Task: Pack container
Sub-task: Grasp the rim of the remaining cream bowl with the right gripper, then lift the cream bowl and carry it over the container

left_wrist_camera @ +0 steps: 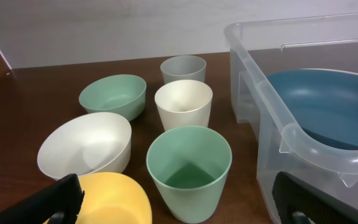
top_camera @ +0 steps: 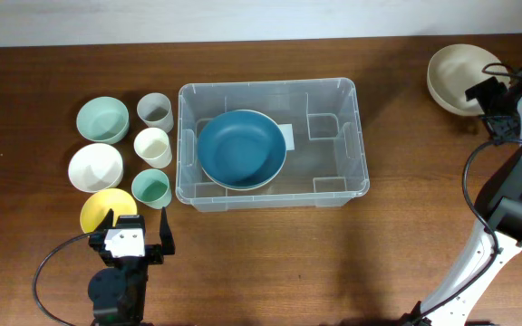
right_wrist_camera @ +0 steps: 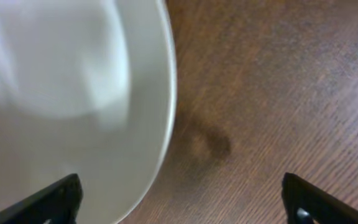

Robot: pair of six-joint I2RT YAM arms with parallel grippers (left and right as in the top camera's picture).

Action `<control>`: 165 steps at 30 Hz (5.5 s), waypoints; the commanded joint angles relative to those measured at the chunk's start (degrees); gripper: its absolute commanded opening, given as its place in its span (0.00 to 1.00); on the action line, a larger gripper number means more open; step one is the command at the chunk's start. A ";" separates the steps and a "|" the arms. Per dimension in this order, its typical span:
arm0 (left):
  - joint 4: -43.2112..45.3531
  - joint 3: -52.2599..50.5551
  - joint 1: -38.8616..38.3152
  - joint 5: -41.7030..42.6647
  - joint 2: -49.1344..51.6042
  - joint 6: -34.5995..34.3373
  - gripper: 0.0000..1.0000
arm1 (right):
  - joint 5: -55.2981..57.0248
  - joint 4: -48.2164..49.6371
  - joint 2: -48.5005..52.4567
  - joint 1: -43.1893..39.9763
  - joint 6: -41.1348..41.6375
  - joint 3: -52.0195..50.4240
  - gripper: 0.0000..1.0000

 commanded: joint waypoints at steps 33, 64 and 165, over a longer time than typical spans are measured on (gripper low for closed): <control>-0.07 -0.33 -0.22 0.44 -0.07 0.74 0.99 | 2.45 -1.79 3.10 0.26 3.06 -1.09 0.17; -0.07 -0.33 -0.22 0.42 -0.07 0.74 0.99 | -31.08 -9.27 -12.81 -2.91 -7.50 7.23 0.04; -0.07 -0.33 -0.22 0.42 -0.07 0.74 1.00 | -60.19 0.28 3.10 -10.19 -14.19 -2.08 0.04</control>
